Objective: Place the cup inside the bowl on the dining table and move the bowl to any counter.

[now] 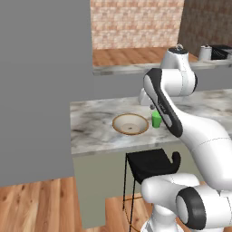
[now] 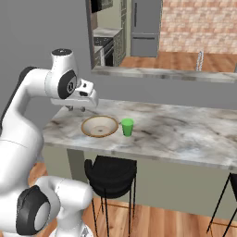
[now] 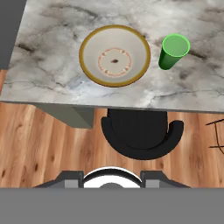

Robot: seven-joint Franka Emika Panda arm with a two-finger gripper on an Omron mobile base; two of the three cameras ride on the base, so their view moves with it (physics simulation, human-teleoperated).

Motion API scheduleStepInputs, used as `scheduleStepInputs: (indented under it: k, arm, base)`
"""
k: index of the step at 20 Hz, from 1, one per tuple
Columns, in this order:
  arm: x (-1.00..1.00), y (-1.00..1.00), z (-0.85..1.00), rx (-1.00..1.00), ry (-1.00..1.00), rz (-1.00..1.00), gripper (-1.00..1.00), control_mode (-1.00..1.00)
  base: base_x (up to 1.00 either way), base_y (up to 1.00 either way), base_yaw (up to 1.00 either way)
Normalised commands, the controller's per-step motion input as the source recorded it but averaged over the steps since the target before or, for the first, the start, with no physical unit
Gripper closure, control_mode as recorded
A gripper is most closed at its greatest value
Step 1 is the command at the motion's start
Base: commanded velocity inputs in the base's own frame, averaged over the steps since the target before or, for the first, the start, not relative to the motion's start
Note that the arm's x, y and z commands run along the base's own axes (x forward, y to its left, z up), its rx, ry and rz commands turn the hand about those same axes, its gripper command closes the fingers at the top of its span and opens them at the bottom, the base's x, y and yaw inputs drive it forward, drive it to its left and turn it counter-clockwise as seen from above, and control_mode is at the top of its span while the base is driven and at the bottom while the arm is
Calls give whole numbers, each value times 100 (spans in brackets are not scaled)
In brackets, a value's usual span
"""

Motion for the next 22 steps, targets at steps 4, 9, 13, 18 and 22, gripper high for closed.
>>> scheduleStepInputs:
  k: [4,9,13,18,22]
  arm:
    - [1,0,-16,0,0,0,-100,-100]
    - [0,-7,-28,0,0,0,-100,-100]
    - [2,-12,-21,0,0,0,-100,-100]
    - [12,-26,-13,0,0,0,-100,-100]
    - [26,-51,-1,0,0,0,-100,-100]
  base:
    - [0,0,0]
    - [0,0,0]
    - [0,0,0]
    - [0,0,0]
    - [0,0,0]
